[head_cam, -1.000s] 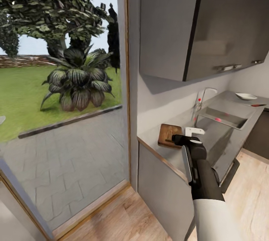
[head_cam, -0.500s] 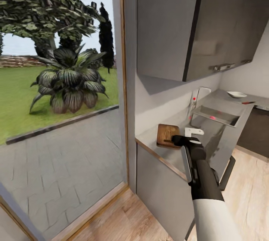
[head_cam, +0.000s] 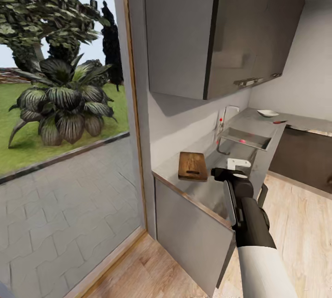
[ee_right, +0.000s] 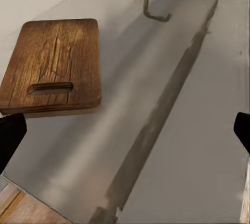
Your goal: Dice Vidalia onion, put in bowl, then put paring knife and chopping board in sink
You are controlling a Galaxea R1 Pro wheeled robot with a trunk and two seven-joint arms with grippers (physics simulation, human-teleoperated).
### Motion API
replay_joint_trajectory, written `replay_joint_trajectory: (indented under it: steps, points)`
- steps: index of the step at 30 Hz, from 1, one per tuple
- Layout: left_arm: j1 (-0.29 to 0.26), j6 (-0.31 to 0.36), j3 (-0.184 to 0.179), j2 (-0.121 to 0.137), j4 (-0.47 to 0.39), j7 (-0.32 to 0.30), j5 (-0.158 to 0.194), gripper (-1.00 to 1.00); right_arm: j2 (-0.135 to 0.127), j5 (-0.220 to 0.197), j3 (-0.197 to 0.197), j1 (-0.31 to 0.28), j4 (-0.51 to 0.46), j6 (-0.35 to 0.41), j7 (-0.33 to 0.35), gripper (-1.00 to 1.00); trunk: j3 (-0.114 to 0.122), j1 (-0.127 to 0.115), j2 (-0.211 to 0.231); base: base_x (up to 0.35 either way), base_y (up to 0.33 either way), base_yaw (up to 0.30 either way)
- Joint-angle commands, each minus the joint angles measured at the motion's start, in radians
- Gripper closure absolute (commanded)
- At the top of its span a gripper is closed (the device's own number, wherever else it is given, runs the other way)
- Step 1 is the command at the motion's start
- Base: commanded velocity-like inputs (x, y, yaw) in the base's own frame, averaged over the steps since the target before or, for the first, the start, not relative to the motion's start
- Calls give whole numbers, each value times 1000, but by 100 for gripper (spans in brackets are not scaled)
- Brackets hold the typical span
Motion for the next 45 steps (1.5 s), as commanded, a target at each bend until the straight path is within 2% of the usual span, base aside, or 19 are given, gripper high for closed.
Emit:
replay_joint_trajectory:
  steps: [1, 11, 22, 26, 32, 45]
  points:
    - [0, -2, -4, 1, -1, 0, 2, -100, 1, 9, -1, -1, -1, 5, 4, -100, -2, 1, -2, 0, 0, -245]
    - [0, -2, -4, -1, -1, 0, 2, -100, 1, 9, 0, -1, 4, 5, 6, -100, -2, 1, -2, 0, 0, -244]
    - [0, -2, -4, 0, -1, 0, 2, -100, 1, 8, 1, -1, 6, 6, 2, -100, -2, 1, -2, 43, 78, -20]
    - [0, -2, -4, -1, -1, 0, 2, -100, 1, 9, 14, -1, 10, 6, 2, -100, -2, 1, -2, 172, 224, 0]
    - [0, -2, -4, -1, 0, 0, 2, -100, 1, 9, 74, -1, 42, 5, 2, -100, -2, 1, -2, 68, 57, 0]
    - [0, -2, -4, -1, 1, 0, 2, -100, 1, 8, 81, -1, 47, 5, 2, -100, -2, 1, -2, 2, 2, 0]
